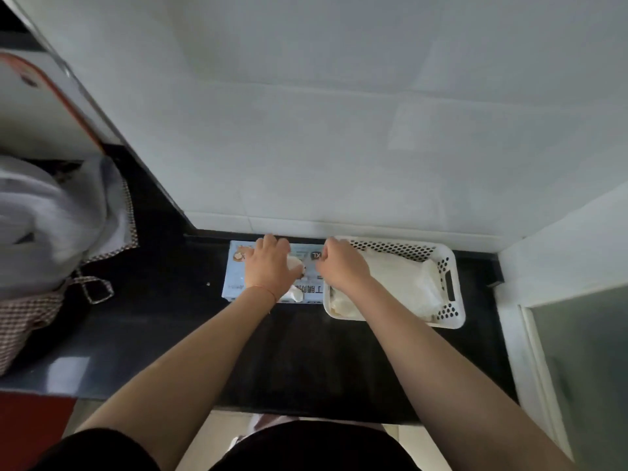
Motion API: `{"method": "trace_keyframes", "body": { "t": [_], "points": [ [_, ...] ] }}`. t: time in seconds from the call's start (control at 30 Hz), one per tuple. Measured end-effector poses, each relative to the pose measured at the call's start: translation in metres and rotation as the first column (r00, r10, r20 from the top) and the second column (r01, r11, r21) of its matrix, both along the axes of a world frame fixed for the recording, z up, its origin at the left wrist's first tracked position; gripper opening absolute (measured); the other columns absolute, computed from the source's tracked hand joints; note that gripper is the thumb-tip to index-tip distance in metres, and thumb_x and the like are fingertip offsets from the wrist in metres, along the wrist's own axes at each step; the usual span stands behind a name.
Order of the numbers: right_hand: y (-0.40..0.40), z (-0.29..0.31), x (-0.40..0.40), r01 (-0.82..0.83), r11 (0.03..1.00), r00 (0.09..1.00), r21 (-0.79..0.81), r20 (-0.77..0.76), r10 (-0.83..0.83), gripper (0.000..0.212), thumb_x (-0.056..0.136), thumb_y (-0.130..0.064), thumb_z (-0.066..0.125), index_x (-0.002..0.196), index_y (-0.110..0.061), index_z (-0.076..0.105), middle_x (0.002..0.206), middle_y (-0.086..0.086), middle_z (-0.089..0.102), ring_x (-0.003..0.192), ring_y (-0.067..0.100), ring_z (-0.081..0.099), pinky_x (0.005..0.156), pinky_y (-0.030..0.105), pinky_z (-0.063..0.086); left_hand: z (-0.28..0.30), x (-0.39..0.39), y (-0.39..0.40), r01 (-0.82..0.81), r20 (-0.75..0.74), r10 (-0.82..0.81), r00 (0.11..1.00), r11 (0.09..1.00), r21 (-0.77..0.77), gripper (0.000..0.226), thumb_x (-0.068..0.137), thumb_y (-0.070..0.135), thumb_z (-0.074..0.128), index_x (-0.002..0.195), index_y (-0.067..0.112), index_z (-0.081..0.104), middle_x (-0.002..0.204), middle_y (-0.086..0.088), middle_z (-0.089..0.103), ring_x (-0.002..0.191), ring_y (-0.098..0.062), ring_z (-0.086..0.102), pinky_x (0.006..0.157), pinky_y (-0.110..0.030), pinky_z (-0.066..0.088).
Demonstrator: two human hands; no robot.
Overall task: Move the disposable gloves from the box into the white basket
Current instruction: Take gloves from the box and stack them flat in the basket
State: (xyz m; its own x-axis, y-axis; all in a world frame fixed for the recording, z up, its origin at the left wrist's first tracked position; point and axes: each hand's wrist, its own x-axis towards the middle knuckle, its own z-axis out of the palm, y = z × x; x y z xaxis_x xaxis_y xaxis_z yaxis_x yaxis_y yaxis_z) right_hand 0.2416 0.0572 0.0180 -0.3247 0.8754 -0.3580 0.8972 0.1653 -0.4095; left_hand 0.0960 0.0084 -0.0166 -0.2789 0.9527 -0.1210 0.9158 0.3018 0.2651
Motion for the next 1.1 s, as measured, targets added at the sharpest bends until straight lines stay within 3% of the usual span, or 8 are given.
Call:
{"method": "trace_keyframes", "body": {
  "t": [0.13,0.2,0.33,0.57,0.73,0.87,0.97,1.1],
  "points": [
    [-0.014,-0.008,-0.025,0.023,0.995,0.998,-0.094,-0.050,-0.027,0.016,0.092,-0.018,0.050,0.099,-0.008,0.059,0.093,0.006,0.064,0.082,0.025,0.060,0.068,0.037,0.048,-0.001,-0.032,-0.009,-0.085,0.099,0.104,0.990,0.980,-0.179,0.025,0.091,0.036,0.056,0.105,0.016,0.063,0.107,-0.009,0.061,0.103,-0.028,0.056,0.075,-0.035,0.048],
    [-0.018,-0.011,-0.029,0.052,0.994,0.995,-0.093,-0.075,-0.059,0.017,0.091,-0.017,0.049,0.099,-0.009,0.061,0.092,0.006,0.066,0.083,0.024,0.062,0.072,0.038,0.051,0.002,-0.041,-0.012,-0.156,0.232,0.186,0.955,0.978,-0.142,0.016,0.092,0.032,0.055,0.091,0.018,0.061,0.095,-0.006,0.064,0.083,-0.023,0.058,0.062,-0.028,0.042],
    [-0.019,-0.011,-0.035,0.122,0.988,0.983,-0.092,-0.129,-0.133,0.015,0.092,-0.017,0.045,0.089,-0.010,0.058,0.084,0.002,0.062,0.075,0.021,0.057,0.066,0.034,0.046,0.016,-0.052,-0.013,-0.247,0.338,0.246,0.908,0.968,-0.041,0.029,0.093,0.028,0.051,0.073,0.009,0.060,0.072,-0.010,0.061,0.061,-0.021,0.046,0.054,-0.027,0.035],
    [-0.022,-0.001,-0.043,0.183,0.980,0.956,-0.076,-0.219,-0.195,0.015,0.093,-0.018,0.046,0.090,-0.014,0.060,0.093,0.003,0.064,0.079,0.023,0.063,0.068,0.035,0.050,0.034,-0.070,-0.008,-0.239,0.395,0.202,0.896,0.970,0.046,0.003,0.088,0.022,0.063,0.087,0.019,0.064,0.084,0.006,0.065,0.077,-0.016,0.060,0.068,-0.029,0.050],
    [-0.025,0.000,-0.043,0.195,0.979,0.954,-0.056,-0.219,-0.203,0.017,0.095,-0.018,0.044,0.096,-0.013,0.061,0.092,0.003,0.065,0.080,0.021,0.065,0.070,0.035,0.054,0.034,-0.072,-0.006,-0.108,0.325,0.118,0.938,0.993,-0.048,0.011,0.087,0.030,0.065,0.089,0.019,0.063,0.087,0.003,0.066,0.080,-0.019,0.063,0.064,-0.027,0.049],
    [-0.026,0.001,-0.048,0.179,0.983,0.964,-0.036,-0.192,-0.183,0.015,0.094,-0.016,0.048,0.102,-0.013,0.060,0.100,0.001,0.061,0.089,0.020,0.059,0.075,0.034,0.049,0.026,-0.066,-0.009,-0.023,0.337,0.071,0.939,0.989,-0.144,0.042,0.077,0.052,0.072,0.100,0.024,0.052,0.089,0.005,0.061,0.078,-0.017,0.062,0.066,-0.031,0.053],
    [-0.029,-0.003,-0.052,0.177,0.982,0.964,-0.069,-0.189,-0.188,0.021,0.090,-0.010,0.051,0.108,-0.014,0.060,0.102,-0.003,0.053,0.094,0.018,0.055,0.086,0.037,0.049,0.021,-0.058,-0.011,-0.004,0.352,0.063,0.934,0.986,-0.164,0.020,0.083,0.037,0.066,0.095,0.020,0.062,0.096,0.003,0.066,0.083,-0.016,0.062,0.072,-0.031,0.052],
    [-0.031,-0.006,-0.059,0.165,0.986,0.948,-0.014,-0.275,-0.163,0.024,0.093,-0.014,0.055,0.116,-0.018,0.059,0.108,-0.003,0.054,0.091,0.013,0.053,0.078,0.029,0.045,0.025,-0.059,-0.011,0.066,0.363,-0.023,0.932,0.992,-0.107,0.023,0.094,0.034,0.055,0.090,0.016,0.069,0.089,0.003,0.066,0.083,-0.020,0.063,0.070,-0.030,0.050]
  ]
}}
